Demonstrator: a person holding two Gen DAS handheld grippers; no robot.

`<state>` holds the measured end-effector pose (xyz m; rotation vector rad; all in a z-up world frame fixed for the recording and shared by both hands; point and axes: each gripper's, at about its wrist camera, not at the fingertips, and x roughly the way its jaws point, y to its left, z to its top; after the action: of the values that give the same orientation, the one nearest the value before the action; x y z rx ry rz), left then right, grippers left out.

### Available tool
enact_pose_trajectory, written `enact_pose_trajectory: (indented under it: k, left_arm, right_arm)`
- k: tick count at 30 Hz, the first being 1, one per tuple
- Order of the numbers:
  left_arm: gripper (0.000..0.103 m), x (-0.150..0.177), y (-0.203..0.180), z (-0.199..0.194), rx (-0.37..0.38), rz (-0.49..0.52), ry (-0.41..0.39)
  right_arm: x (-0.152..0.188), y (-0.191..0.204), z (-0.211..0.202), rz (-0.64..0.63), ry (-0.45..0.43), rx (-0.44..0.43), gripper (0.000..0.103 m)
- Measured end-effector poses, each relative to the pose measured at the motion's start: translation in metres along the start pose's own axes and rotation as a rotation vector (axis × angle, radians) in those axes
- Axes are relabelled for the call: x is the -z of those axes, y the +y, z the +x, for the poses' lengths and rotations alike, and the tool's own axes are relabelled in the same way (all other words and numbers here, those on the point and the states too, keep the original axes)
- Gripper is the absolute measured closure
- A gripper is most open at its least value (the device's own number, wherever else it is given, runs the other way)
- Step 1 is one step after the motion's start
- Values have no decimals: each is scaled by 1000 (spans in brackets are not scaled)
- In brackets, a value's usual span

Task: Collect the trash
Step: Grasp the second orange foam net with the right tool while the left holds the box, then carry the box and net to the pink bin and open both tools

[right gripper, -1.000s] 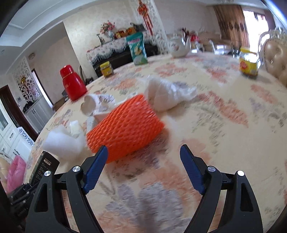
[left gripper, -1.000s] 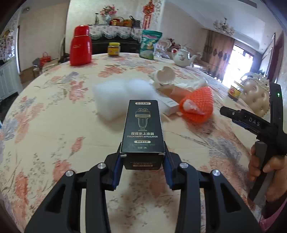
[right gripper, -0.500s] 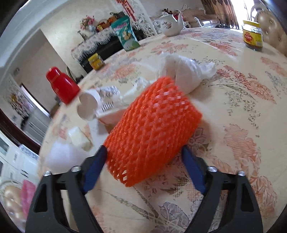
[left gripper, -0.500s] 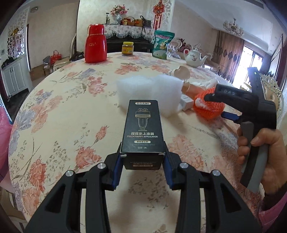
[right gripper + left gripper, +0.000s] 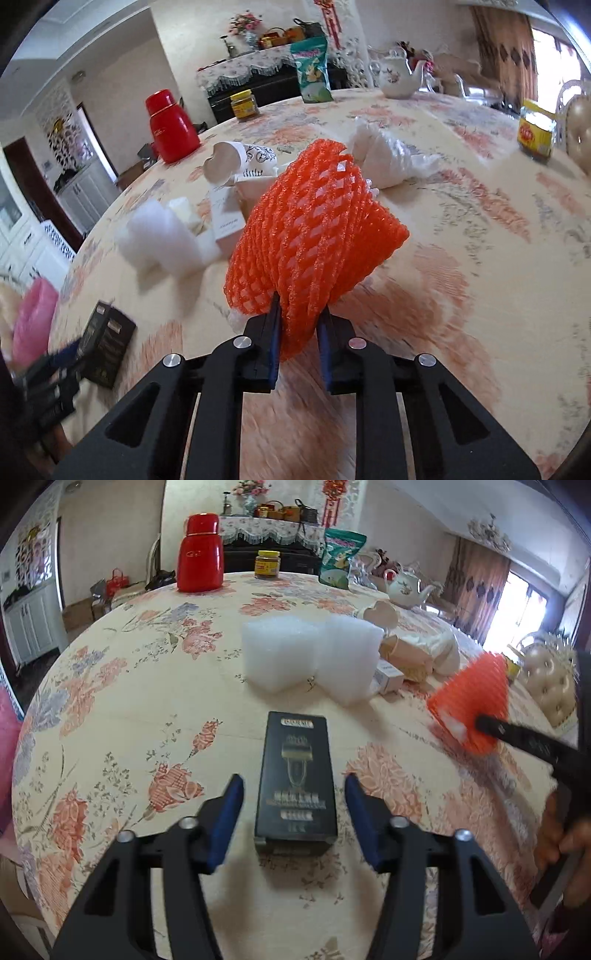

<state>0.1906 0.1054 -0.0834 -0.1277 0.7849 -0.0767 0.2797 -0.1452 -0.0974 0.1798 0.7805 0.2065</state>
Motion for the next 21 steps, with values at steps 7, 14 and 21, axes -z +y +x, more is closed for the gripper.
enact_pose_trajectory:
  k: [7, 14, 21]
  left_arm:
    - [64, -1, -9, 0, -21, 9, -11]
    - [65, 5, -18, -14, -15, 30, -62]
    - [65, 9, -17, -39, -36, 25, -162]
  right_arm:
    - [16, -8, -28, -62, -26, -20, 84]
    - [25, -2, -39, -95, -42, -61, 84]
    - [28, 20, -40, -150, -58, -75, 84]
